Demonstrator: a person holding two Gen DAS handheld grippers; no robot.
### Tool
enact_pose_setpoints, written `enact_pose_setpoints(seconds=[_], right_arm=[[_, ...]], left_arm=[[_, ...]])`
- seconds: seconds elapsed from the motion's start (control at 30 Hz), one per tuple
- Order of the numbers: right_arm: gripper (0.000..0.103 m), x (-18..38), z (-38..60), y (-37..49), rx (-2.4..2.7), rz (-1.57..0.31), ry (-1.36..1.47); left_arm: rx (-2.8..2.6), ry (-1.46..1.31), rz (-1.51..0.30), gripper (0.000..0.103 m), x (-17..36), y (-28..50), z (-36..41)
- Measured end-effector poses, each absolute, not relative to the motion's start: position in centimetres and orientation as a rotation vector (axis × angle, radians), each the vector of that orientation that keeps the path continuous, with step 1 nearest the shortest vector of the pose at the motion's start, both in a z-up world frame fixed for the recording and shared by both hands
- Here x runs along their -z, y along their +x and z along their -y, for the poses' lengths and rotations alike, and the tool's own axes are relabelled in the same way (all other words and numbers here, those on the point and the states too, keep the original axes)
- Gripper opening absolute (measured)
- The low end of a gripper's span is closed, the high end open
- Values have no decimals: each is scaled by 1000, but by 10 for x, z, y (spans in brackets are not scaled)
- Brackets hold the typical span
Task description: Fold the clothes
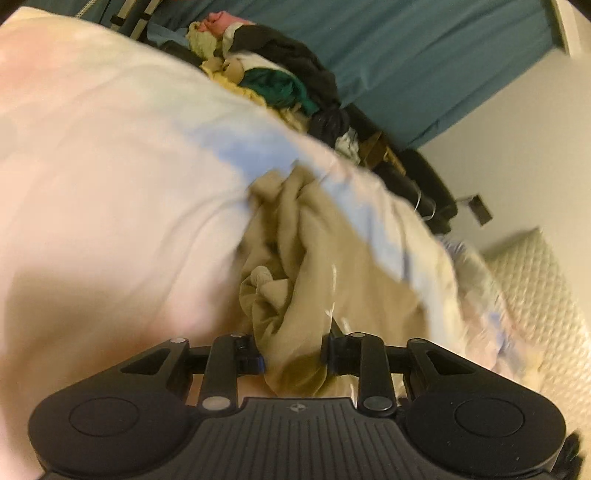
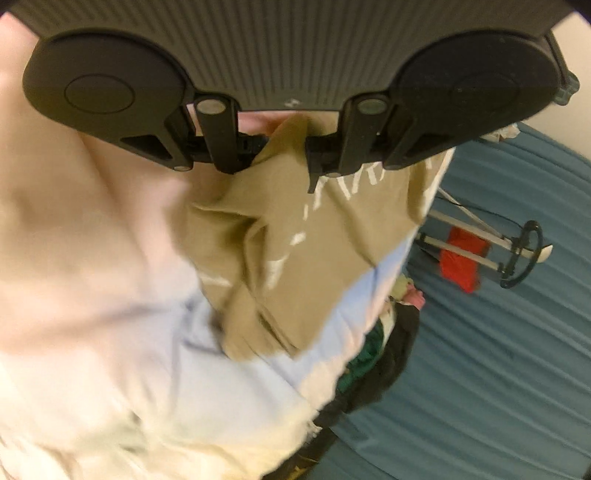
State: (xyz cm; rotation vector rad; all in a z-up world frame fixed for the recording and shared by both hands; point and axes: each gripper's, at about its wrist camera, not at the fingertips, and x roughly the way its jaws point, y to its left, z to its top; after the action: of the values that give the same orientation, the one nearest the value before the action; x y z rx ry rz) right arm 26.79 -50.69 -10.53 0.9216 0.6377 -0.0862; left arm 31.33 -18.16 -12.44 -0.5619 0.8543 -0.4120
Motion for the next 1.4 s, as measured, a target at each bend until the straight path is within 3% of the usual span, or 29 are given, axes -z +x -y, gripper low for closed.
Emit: enact_pose_setpoints(seconds=[0.1, 0.3, 0.57, 0.63, 0.67, 0.7, 0.73, 0.77, 1.0, 1.4], right_arm=[[23, 111, 500, 251, 112, -679, 917], [23, 122, 487, 217, 163, -761, 907], [23, 31, 455, 151, 85, -648, 711], [24, 10, 449, 138, 73, -621, 660], [33, 2, 446, 130, 75, -611, 635], [57, -7, 442, 119, 74, -593, 610], [72, -13, 439, 109, 75, -571, 591], [93, -19, 435, 98, 79, -544, 571], [93, -34, 406, 36, 49, -446, 408], [93, -21, 346, -18, 26, -340, 255]], left_arm=[[406, -487, -860, 42, 123, 302, 181], [405, -313, -850, 48, 79, 267, 185], [465, -178, -714, 53, -16, 186, 186], [472, -158, -671, 64, -39, 162, 184], [475, -155, -647, 70, -48, 150, 181], [475, -153, -623, 84, -57, 137, 178], [467, -152, -595, 91, -64, 125, 176], [463, -147, -570, 100, -70, 113, 174], [450, -47, -445, 103, -94, 30, 151], [376, -67, -316, 103, -87, -63, 96]])
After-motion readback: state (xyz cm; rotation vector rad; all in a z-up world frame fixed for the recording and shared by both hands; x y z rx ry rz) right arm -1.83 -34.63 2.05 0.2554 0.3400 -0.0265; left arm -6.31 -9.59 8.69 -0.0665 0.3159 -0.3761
